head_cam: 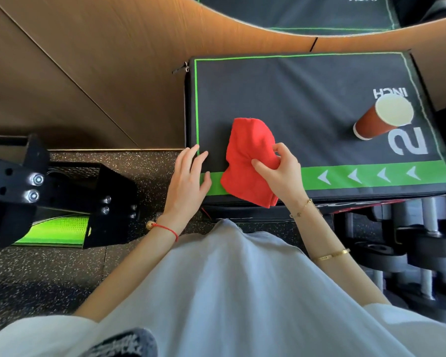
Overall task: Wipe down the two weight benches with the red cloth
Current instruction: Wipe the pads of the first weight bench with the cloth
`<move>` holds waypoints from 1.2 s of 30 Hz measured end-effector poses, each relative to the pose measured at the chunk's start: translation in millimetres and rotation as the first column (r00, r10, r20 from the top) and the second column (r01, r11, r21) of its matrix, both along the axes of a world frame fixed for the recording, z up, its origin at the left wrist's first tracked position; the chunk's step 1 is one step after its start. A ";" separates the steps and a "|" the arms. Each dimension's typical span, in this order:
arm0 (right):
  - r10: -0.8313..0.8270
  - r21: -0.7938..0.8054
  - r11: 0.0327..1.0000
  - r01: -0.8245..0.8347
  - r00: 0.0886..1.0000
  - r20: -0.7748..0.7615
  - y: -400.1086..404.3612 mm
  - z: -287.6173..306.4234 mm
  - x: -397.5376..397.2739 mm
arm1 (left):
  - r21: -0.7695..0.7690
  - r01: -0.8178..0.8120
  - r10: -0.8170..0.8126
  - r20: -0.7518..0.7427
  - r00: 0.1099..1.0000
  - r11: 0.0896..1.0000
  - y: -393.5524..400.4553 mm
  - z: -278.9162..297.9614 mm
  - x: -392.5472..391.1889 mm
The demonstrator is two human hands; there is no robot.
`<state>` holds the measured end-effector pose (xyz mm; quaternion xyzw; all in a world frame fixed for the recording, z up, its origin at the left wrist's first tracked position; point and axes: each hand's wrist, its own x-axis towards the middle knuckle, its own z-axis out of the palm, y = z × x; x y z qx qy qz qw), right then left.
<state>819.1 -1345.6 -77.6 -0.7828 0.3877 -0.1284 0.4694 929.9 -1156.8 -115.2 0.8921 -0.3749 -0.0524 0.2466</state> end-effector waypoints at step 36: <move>-0.936 0.227 0.343 0.912 0.309 0.169 329.1 18.0 -145.6 | -0.075 0.931 -0.933 -0.058 0.355 0.359 76.2 52.7 -20.0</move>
